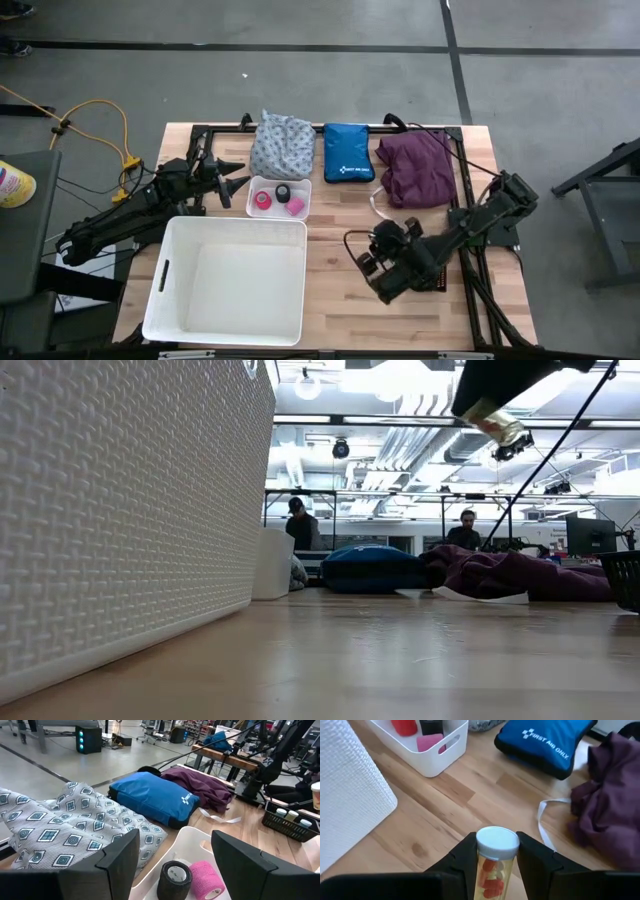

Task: Pick & place medical supplies in basket/bin
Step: Put the yellow pill bottle into the black bin

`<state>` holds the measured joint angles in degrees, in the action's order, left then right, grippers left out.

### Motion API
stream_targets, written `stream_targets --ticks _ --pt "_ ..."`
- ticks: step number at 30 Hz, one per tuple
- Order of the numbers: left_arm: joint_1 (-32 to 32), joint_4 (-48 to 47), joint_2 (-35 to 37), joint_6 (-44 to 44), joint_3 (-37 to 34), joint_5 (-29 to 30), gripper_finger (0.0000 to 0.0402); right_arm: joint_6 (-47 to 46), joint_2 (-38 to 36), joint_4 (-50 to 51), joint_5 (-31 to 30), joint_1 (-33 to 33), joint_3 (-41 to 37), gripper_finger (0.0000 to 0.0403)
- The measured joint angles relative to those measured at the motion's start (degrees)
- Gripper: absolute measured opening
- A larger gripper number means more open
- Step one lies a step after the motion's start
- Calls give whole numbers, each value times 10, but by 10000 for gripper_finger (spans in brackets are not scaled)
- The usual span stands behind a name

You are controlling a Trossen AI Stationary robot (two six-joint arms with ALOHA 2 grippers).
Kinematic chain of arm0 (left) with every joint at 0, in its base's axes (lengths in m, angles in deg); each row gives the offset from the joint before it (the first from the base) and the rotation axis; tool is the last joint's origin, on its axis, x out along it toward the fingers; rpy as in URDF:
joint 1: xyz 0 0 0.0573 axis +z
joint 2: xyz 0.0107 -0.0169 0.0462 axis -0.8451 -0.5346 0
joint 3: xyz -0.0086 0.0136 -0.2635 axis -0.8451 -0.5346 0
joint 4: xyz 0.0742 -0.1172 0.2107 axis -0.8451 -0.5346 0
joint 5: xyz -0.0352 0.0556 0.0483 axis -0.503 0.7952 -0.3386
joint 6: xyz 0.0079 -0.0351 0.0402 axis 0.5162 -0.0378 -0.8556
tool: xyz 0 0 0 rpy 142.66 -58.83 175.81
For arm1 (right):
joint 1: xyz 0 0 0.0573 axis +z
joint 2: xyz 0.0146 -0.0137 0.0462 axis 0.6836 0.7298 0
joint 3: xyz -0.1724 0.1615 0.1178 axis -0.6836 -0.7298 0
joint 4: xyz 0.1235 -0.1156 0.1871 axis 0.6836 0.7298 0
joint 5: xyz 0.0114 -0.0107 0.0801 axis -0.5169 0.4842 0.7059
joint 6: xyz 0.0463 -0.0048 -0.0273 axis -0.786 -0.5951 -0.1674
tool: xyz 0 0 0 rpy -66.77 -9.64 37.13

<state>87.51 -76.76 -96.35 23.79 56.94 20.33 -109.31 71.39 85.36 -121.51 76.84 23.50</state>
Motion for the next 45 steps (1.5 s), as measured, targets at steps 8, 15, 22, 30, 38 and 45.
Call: stream_targets --ticks 8,15,22,30,38,45 --pt "0 0 0 0 0 0 240 -116 0 40 -46 82 -42 109" --pt "0 0 0 0 0 0 240 -275 0 55 -66 176 -132 109" --pt "0 0 0 0 0 0 240 -404 0 97 -68 256 -188 109" --pt "0 0 0 0 0 0 240 -481 0 116 -67 327 -224 109" --pt "0 0 0 0 0 0 240 -487 0 141 -25 397 -224 109" --pt "0 0 0 0 0 0 240 -501 0 154 -19 429 -224 109"
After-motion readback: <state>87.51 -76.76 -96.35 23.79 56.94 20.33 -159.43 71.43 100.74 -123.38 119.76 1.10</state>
